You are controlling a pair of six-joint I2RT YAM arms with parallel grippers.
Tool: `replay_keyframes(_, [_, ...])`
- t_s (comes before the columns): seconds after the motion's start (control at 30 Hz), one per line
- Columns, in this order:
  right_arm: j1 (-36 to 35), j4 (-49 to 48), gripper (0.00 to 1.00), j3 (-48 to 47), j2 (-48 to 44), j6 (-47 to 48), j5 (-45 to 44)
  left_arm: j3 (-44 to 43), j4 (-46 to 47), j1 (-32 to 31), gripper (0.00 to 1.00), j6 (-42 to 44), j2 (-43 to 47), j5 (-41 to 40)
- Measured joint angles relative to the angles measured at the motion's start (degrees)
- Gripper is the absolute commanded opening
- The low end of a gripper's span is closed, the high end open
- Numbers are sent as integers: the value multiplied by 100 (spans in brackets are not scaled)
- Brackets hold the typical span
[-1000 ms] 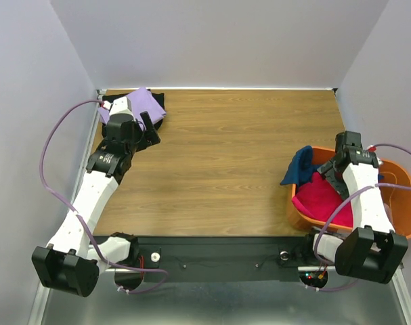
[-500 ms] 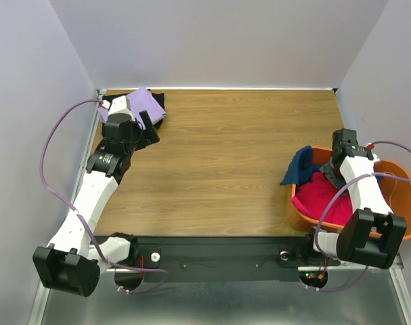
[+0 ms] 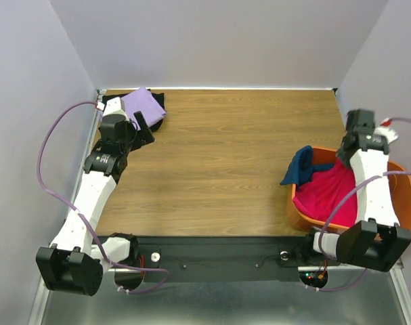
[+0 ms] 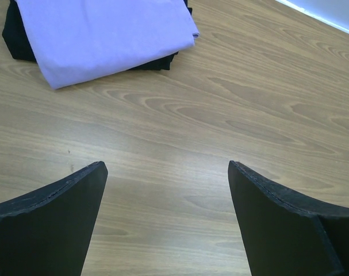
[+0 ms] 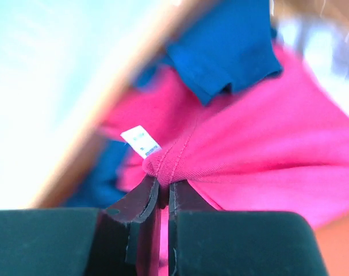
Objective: Fold and stack the t-shirts
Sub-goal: Grab the tshirt from the pile, then move the tshirt to the center of the board
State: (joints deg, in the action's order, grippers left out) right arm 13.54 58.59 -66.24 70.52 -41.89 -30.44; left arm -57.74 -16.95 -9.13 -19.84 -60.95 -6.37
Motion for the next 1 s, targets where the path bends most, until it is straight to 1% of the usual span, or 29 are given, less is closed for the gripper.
replay_keyframes(0.03, [0,42,0,-374,-11,111,-7,0,4,20,99,7,-2,20])
replay_keyframes(0.17, [0,13,0,-2472,46,608,-59,0,4,61,99,28,-4,76])
replay_keyframes(0.2, [2,-37,0,-2874,70,680,-59,0,7,63,99,28,-7,83])
replay_keyframes(0.23, [0,-90,1,-3491,122,765,9,0,7,63,98,28,-7,114])
replay_keyframes(0.27, [2,-109,1,-3735,160,804,46,0,9,63,99,28,-7,144])
replay_keyframes(0.3, [2,-260,0,-4218,223,870,177,0,13,63,99,28,-7,157])
replay_keyframes(0.37, [2,-472,1,-4682,310,949,540,0,33,66,99,26,-15,195])
replay_keyframes(0.5, [0,-903,1,-5217,632,1010,1403,0,46,98,99,26,-17,262])
replay_keyframes(0.73, [2,-1517,0,-6148,1626,966,2879,0,44,101,99,22,-15,310])
replay_keyframes(0.77, [0,-1703,0,-6225,1707,866,3169,0,44,101,99,22,-15,315])
replay_keyframes(0.93, [2,-2693,0,-6277,1805,411,4035,0,44,101,99,17,-13,330])
replay_keyframes(1.0, [0,-3110,0,-6509,1932,177,4478,0,44,101,99,13,-7,334])
